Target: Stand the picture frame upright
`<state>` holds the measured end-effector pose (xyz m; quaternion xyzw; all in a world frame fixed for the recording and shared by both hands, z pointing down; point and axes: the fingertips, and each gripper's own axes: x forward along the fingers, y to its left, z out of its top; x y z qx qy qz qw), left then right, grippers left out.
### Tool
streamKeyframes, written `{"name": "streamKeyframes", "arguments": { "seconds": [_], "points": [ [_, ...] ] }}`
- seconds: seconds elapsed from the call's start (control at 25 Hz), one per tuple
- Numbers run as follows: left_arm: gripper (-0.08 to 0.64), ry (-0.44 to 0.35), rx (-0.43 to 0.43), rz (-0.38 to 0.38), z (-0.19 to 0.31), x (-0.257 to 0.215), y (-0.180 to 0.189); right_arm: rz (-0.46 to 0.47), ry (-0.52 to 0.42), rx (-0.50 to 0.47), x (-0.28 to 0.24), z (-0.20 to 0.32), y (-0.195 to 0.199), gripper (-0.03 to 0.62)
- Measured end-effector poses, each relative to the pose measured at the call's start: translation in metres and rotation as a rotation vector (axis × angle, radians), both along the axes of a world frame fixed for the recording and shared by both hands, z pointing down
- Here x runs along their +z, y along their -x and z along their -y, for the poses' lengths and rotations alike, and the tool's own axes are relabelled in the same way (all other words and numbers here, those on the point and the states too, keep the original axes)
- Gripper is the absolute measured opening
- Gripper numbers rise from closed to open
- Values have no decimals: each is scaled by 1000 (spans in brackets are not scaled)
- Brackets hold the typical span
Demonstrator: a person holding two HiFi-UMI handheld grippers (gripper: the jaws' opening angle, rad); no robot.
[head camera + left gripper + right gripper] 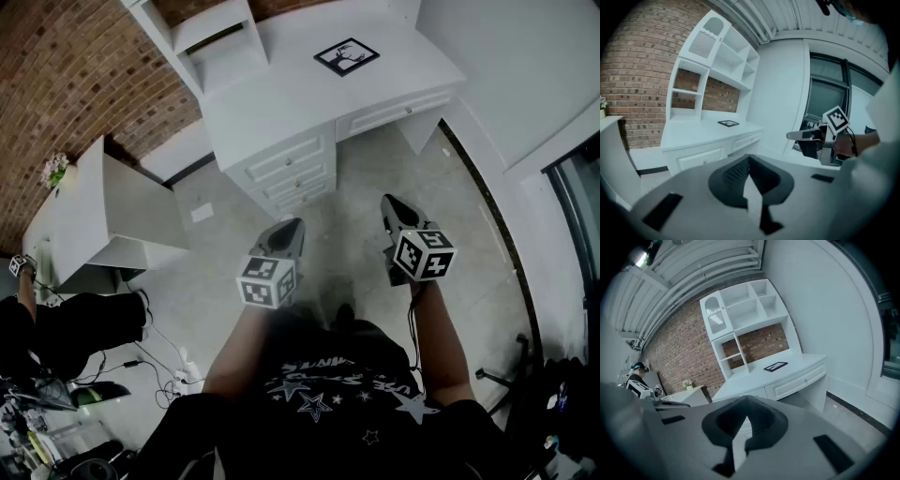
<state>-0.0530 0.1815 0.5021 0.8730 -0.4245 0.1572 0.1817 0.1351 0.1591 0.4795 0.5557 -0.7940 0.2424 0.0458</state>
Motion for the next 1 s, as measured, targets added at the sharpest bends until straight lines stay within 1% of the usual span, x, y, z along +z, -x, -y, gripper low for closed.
{"name": "streamKeyframes", "arguments": {
  "seconds": [0.16,0.36,0.6,0.76,0.88,1.0],
  "points": [
    [18,-13,2,5,-2,-5,-1,3,3,-10,0,-5,3,15],
    [18,-11,-25,-11,-3,-9,-3,-3,2,-25,-3,-7,0,15],
    [18,-31,-9,-3,-7,-19,-8,9,-6,-14,-8,-9,-4,15],
    [18,-40,-24,2,-9,-19,-8,17,-2,-27,-3,-13,-1,15],
    [18,-28,-44,-3,-16,-14,-8,22,-21,-39,-3,-19,0,15],
    [18,-32,-56,-11,-25,-13,-8,53,-41,-21,-7,-22,-6,15]
  ]
}}
